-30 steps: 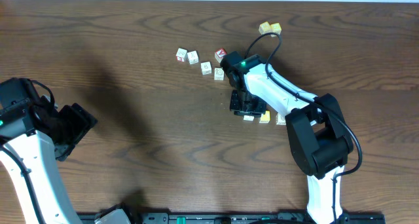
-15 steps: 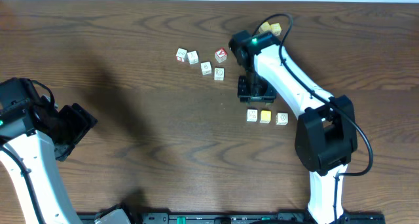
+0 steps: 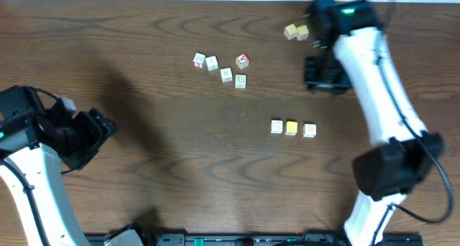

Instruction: Lift 3 blocks

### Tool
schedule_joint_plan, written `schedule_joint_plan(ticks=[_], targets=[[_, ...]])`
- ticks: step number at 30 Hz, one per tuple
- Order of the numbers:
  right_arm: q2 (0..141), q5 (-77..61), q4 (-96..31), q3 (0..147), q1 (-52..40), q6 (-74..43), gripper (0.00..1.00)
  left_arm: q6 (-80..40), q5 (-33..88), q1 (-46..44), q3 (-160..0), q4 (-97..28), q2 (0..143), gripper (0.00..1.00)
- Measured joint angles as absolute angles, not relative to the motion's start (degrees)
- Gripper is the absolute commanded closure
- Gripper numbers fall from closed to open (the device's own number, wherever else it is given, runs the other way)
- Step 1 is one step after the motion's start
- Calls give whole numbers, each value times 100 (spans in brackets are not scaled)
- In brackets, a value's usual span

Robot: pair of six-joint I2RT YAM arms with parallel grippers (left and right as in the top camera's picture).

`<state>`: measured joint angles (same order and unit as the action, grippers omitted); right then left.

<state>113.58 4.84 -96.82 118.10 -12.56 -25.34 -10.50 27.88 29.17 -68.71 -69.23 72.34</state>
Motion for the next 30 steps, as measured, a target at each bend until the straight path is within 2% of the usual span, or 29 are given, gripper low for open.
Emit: schedule_joint_plan(ticks=[4, 7, 9, 10, 11, 14, 20, 26, 30], targets=[[10901, 434, -9655, 11535, -528, -2274, 89, -797, 3214, 2552, -6871, -6840, 7234, 21], [10831, 309, -9472, 11190, -283, -2134, 90, -714, 3345, 2086, -6871, -6742, 7234, 21], [10838, 202, -9205, 10790, -191, -2027, 99, -676, 3415, 1702, -6871, -6632, 7234, 22], [10853, 148, -9037, 10545, -172, -1994, 99, -659, 3439, 1546, -6871, -6595, 7234, 23], [10857, 119, -8952, 10370, -165, -1955, 99, -639, 3463, 1369, -6871, -6571, 7234, 30], [10901, -121, -8427, 9581, -99, -1817, 99, -672, 3492, 1059, -6871, -6316, 7234, 33], [10936, -1031, -7553, 8484, 357, -1269, 99, -950, 3524, 521, -6871, -6080, 7253, 33], [10936, -2187, -7039, 7815, 956, -537, 99, -1194, 3376, -440, -6871, -5872, 7625, 33], [10936, -2469, -6648, 7450, 1072, -375, 99, -1557, 3072, -993, -6871, -5492, 8099, 33]])
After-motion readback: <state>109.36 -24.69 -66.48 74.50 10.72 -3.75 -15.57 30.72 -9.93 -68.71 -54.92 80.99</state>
